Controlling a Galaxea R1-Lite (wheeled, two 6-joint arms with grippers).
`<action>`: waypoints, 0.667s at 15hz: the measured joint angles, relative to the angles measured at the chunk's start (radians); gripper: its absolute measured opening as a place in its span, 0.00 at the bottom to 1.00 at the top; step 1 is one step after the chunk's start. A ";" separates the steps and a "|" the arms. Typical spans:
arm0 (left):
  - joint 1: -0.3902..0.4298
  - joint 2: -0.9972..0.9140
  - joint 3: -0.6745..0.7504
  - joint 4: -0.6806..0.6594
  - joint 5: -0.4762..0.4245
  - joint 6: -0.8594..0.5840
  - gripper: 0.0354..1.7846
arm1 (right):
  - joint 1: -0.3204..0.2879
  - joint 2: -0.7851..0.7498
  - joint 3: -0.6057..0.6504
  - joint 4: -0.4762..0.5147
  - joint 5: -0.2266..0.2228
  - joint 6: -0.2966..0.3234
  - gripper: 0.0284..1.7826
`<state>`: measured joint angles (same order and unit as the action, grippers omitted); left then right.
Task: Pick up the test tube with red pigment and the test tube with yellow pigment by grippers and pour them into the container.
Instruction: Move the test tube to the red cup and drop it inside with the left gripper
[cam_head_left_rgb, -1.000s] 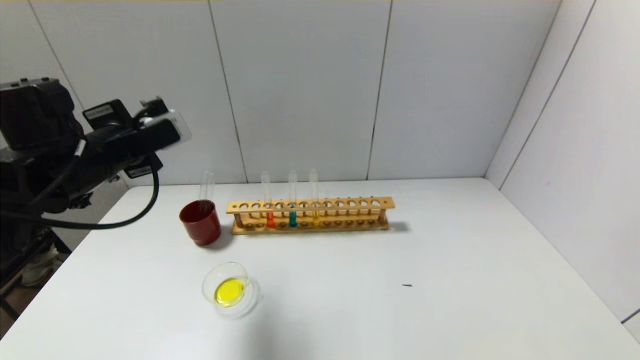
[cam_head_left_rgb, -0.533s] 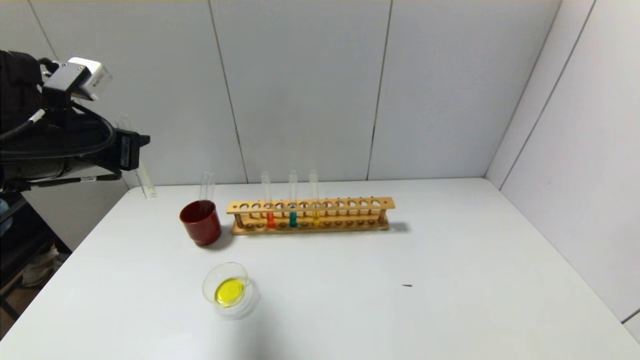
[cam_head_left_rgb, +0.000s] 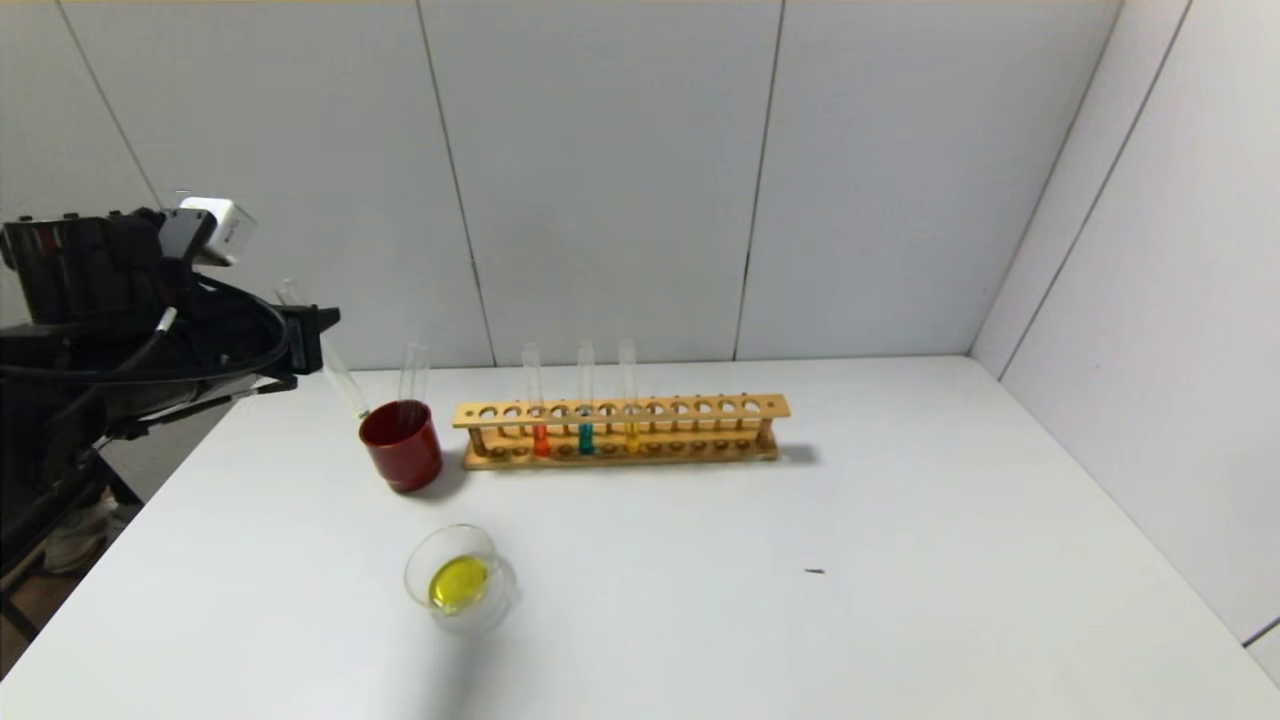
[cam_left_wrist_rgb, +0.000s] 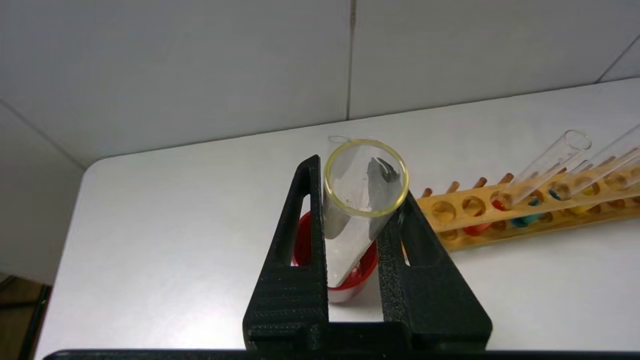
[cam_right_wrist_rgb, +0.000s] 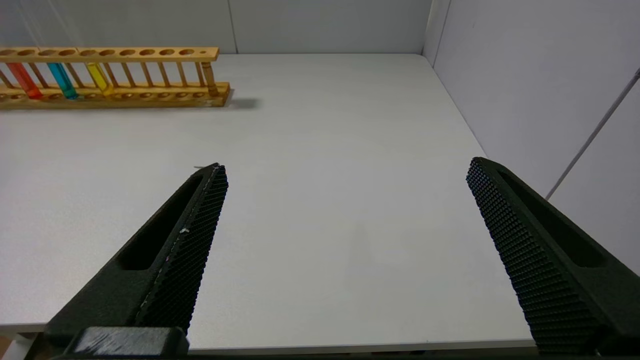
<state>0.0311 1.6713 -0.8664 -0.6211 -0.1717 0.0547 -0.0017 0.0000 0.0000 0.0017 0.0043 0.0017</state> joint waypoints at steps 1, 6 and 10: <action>0.000 0.029 -0.001 -0.023 -0.005 0.000 0.17 | 0.000 0.000 0.000 0.000 0.000 0.000 0.98; 0.003 0.165 0.000 -0.128 -0.004 0.001 0.17 | 0.000 0.000 0.000 0.000 0.000 0.000 0.98; 0.001 0.266 0.001 -0.236 -0.003 0.004 0.17 | 0.000 0.000 0.000 0.000 0.000 0.000 0.98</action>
<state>0.0317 1.9372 -0.8649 -0.8568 -0.1751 0.0591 -0.0017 0.0000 0.0000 0.0017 0.0038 0.0017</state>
